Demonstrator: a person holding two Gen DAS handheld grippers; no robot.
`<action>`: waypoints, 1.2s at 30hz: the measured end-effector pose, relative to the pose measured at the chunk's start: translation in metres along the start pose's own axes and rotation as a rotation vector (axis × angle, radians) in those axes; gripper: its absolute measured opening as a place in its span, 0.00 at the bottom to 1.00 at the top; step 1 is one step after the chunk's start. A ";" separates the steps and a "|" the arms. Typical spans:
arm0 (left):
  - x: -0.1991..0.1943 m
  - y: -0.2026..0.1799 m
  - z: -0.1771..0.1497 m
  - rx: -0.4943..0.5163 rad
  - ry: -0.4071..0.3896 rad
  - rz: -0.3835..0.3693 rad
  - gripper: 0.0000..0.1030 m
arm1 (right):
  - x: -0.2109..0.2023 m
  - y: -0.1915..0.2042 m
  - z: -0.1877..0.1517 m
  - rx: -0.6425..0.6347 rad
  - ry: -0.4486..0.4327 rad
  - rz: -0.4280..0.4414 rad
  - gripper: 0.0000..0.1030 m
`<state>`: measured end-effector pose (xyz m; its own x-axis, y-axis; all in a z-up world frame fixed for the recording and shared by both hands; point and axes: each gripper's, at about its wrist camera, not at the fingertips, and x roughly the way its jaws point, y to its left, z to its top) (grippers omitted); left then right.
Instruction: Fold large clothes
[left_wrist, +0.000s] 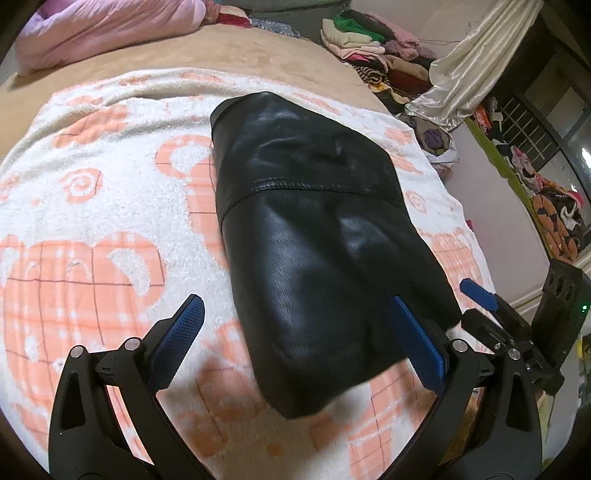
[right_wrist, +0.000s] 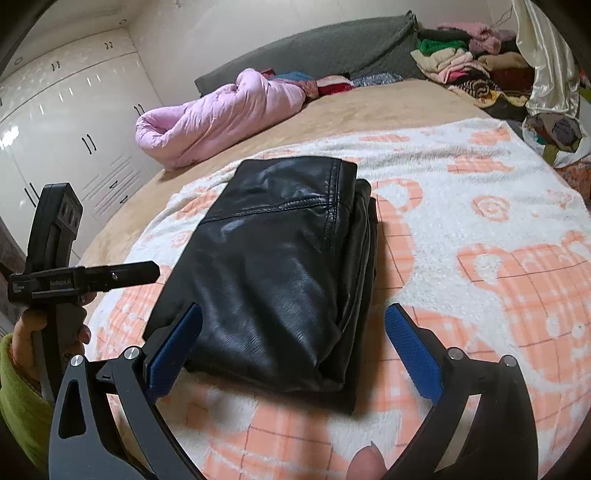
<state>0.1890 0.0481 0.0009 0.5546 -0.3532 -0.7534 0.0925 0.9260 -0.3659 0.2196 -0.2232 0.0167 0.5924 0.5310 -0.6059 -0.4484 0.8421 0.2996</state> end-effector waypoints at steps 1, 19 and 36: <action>-0.002 -0.003 -0.002 0.006 -0.009 0.004 0.91 | -0.005 0.003 -0.002 -0.007 -0.010 0.001 0.96; -0.029 -0.025 -0.097 0.042 -0.189 0.083 0.91 | -0.054 0.029 -0.079 -0.154 -0.127 -0.197 0.96; -0.025 -0.025 -0.114 0.063 -0.190 0.114 0.91 | -0.048 0.037 -0.107 -0.147 -0.109 -0.242 0.96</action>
<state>0.0781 0.0187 -0.0336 0.7100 -0.2199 -0.6690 0.0687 0.9671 -0.2450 0.1029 -0.2277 -0.0213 0.7585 0.3302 -0.5618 -0.3727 0.9270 0.0417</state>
